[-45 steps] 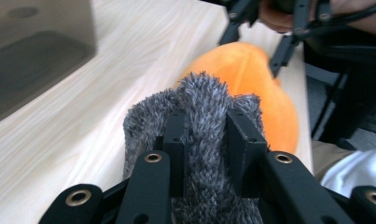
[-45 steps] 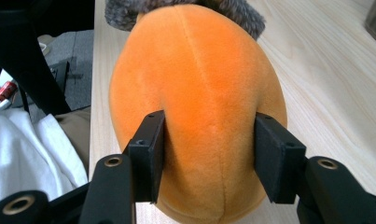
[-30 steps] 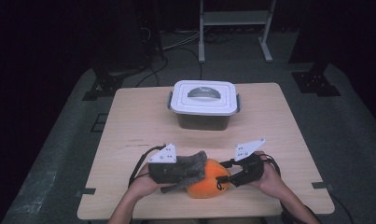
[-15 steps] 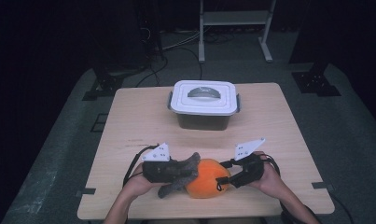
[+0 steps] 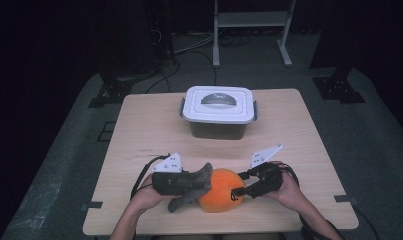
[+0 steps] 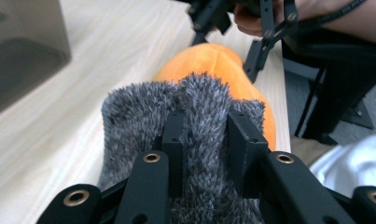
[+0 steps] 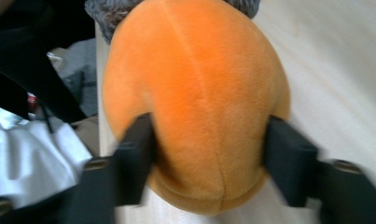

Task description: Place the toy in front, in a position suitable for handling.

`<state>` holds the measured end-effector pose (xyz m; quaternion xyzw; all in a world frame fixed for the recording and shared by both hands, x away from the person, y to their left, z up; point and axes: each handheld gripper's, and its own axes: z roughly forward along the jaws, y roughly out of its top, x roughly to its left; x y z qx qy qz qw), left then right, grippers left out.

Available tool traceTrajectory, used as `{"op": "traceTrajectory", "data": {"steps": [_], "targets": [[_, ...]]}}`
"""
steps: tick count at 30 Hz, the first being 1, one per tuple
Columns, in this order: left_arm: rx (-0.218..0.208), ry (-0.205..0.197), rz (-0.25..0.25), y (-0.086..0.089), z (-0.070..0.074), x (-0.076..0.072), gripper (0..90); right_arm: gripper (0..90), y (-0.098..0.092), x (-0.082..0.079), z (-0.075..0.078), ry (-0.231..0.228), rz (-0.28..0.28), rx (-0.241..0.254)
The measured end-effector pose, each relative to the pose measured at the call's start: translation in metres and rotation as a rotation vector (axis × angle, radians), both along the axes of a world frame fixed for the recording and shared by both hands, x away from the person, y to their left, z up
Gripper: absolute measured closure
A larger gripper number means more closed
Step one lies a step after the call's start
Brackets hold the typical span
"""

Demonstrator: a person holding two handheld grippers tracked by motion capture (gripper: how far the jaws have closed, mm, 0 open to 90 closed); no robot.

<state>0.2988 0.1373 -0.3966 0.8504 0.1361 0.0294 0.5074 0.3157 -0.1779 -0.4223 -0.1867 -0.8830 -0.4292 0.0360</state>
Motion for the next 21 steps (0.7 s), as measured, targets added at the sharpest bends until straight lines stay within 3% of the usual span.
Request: {"op": "traceTrajectory", "data": {"steps": [3,5,7,8,10,12,16,21], "targets": [[-0.032,-0.023,-0.003,-0.004,0.01,-0.002,71.2,51.4,0.008,-0.01,0.015,-0.124,0.004,-0.011],[-0.038,-0.046,0.002,-0.009,0.014,-0.005,71.1,51.4,0.016,-0.019,0.023,-0.233,0.012,-0.06],[-0.05,-0.051,0.001,-0.011,0.016,-0.006,71.1,51.4,0.021,-0.024,0.027,-0.291,0.013,-0.083],[-0.043,-0.052,0.004,-0.012,0.015,-0.005,71.1,51.1,0.021,-0.025,0.026,-0.297,0.016,-0.087],[-0.012,-0.041,0.016,-0.011,0.008,-0.003,71.3,47.8,0.021,-0.023,0.022,-0.28,0.018,-0.083],[0.005,-0.02,0.02,-0.009,0.002,0.0,71.5,39.6,0.019,-0.018,0.017,-0.233,0.021,-0.065],[0.007,0.057,0.002,-0.001,-0.003,0.005,71.0,27.2,0.012,-0.008,0.012,-0.132,0.019,-0.007],[0.014,0.051,0.002,-0.003,-0.001,0.003,70.9,26.5,0.012,-0.003,0.006,-0.092,0.014,-0.005]]}}
